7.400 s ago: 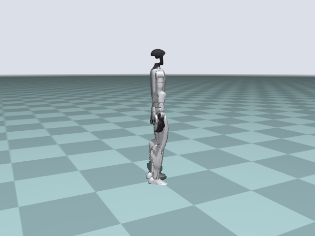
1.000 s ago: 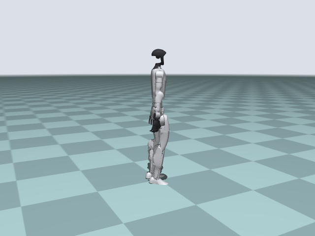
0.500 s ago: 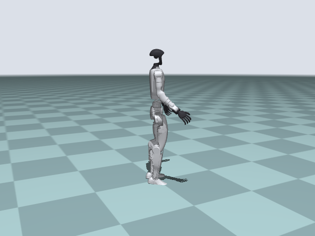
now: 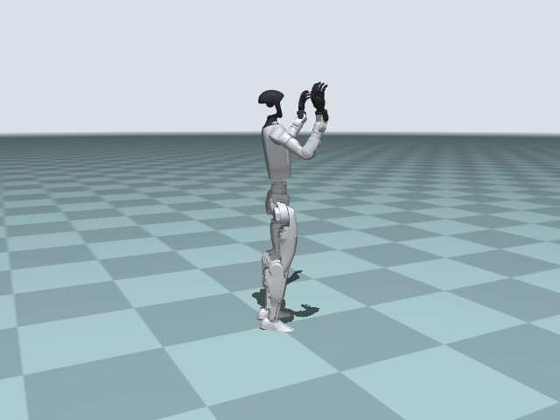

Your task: Upper body actions

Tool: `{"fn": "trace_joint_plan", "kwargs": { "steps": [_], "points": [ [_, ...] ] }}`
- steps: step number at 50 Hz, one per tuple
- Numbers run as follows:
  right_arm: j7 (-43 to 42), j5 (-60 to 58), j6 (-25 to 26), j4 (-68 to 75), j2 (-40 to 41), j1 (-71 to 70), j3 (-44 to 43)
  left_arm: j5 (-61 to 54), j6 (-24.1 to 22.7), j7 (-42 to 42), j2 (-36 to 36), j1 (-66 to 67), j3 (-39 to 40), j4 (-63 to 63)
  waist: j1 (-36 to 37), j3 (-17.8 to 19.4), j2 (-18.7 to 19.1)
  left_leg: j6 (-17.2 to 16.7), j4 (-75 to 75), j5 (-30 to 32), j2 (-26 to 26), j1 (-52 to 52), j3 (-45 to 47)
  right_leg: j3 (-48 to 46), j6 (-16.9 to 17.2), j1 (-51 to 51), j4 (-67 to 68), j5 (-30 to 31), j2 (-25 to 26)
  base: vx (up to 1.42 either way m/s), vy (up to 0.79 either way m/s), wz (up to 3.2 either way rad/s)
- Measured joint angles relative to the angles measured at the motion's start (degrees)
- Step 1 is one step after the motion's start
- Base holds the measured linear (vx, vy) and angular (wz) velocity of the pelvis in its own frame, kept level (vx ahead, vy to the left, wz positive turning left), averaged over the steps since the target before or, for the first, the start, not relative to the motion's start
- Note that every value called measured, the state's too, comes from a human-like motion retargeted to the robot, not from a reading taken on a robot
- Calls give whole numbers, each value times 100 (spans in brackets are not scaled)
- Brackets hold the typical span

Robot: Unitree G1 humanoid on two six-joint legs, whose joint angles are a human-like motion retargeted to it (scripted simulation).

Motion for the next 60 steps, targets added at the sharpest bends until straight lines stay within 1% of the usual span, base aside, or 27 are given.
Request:
{"fn": "trace_joint_plan", "kwargs": {
  "steps": [6,10,14,17,20,25,28,32,35,37,43,46,48,51,60],
  "points": [
    [-248,-528,55,-597,-353,-296,104,971,107,76,251,-629,-389,-236,33,-110,-9,2,7,-15,-7,-7,-27,-33,1,23,-13,-24,14,6,2,4],
    [-278,-583,-49,-758,-453,-290,161,1108,24,98,272,-813,-582,-332,45,-112,-5,6,9,-27,-4,18,-19,-38,-3,47,-13,-31,28,0,0,0],
    [-266,-605,-116,-752,-401,-197,84,1158,-18,37,135,-870,-485,-459,63,-92,-6,8,10,-32,-3,40,-4,-28,-6,58,-9,-30,32,0,0,0],
    [-240,-550,-105,-672,-290,-124,-19,1062,-88,151,-61,-860,-235,-555,58,-87,7,8,9,-33,-1,41,6,-21,-8,53,-9,-24,32,0,0,0],
    [-235,-423,-117,-532,-184,-75,-98,693,-228,404,-245,-841,-18,-600,49,-92,30,10,7,-34,-2,37,16,-9,-11,41,-7,-20,32,0,0,0],
    [-267,-119,-163,-214,-5,-116,-108,239,-413,648,-335,-813,164,-507,53,-106,69,11,9,-35,-1,35,33,12,-13,29,0,-16,33,0,0,0],
    [-215,177,-217,-77,103,-190,-57,538,-542,769,-220,-767,146,-437,66,-120,77,12,9,-34,-5,30,33,15,-14,25,1,-17,31,0,0,0],
    [-182,353,-447,-79,87,-270,65,1489,-650,832,33,-688,0,-522,79,-115,74,14,12,-28,-12,24,12,5,-14,32,-1,-22,28,0,0,0],
    [-232,39,-547,-216,-101,-306,214,2180,-731,751,153,-704,-189,-682,74,-97,70,17,13,-22,-18,22,-11,-11,-13,43,-2,-26,26,0,0,0],
    [-299,-301,-602,-354,-278,-328,358,2430,-830,670,189,-762,-357,-776,73,-85,65,18,14,-18,-23,21,-22,-22,-14,49,-5,-26,24,0,0,0],
    [-365,-1155,-702,-772,-790,-403,797,2633,-1033,385,218,-965,-805,-955,80,-56,61,19,11,-10,-29,18,-30,-32,-18,50,-11,-19,20,0,0,0],
    [-417,-1564,-635,-876,-915,-419,854,2764,-980,402,181,-998,-843,-964,88,-46,67,17,9,-9,-25,19,-21,-28,-20,45,-12,-15,22,0,0,0],
    [-469,-1752,-556,-878,-920,-399,808,2751,-900,488,116,-985,-798,-924,95,-44,68,16,8,-10,-23,19,-13,-23,-21,42,-13,-12,23,0,0,0],
    [-538,-1693,-471,-784,-811,-320,656,2416,-796,708,-7,-898,-669,-784,89,-58,72,14,7,-14,-22,17,-3,-15,-23,34,-14,-11,24,0,0,0],
    [-627,-269,-340,-247,-182,-7,2,989,-770,1256,-297,-508,-7,-118,36,-116,84,12,4,-26,-20,10,-8,-17,-18,24,-16,-25,32,0,0,0]
  ]
}}
